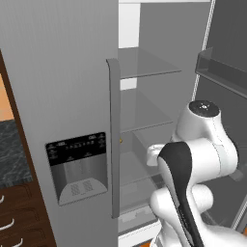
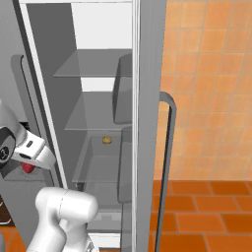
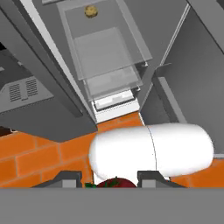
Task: Take the strawberry from the fridge and place it on top of the pancake, located on the dining counter.
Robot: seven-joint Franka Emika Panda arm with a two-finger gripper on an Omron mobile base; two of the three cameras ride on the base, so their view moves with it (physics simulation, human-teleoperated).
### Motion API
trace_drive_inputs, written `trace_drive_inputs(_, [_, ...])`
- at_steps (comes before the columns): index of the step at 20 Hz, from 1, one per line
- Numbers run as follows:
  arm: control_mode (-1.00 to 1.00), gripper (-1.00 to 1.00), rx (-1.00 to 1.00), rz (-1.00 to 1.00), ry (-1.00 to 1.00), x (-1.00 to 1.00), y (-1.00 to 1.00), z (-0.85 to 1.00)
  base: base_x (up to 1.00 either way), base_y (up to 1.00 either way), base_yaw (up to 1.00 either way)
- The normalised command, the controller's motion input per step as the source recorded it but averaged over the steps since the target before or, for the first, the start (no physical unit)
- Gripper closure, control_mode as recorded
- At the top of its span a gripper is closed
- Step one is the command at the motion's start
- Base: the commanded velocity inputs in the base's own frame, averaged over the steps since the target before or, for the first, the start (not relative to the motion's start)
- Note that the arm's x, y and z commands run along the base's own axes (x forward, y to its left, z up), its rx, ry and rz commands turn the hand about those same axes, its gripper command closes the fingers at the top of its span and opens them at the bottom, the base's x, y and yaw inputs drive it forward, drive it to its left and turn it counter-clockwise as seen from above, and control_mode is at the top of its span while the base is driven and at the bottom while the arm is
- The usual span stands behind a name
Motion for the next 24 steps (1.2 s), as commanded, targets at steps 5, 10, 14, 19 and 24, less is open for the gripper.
trace_drive_inputs(5, [-1.0,1.0,0.15,0.19,0.01,-0.03,0.87,-0.63,0.0,0.0,0.0])
trace_drive_inputs(10, [-1.0,1.0,0.07,0.12,0.04,0.26,-0.1,-0.2,0.0,0.0,0.0])
trace_drive_inputs(14, [-1.0,1.0,0.0,0.0,-0.01,0.0,-0.01,0.0,0.0,0.0,0.0])
trace_drive_inputs(19, [-1.0,1.0,0.0,0.0,0.0,0.0,0.03,0.0,0.0,0.0,0.0])
trace_drive_inputs(24, [1.0,1.0,0.0,0.0,0.0,0.0,0.0,0.0,-0.2,0.64,0.0])
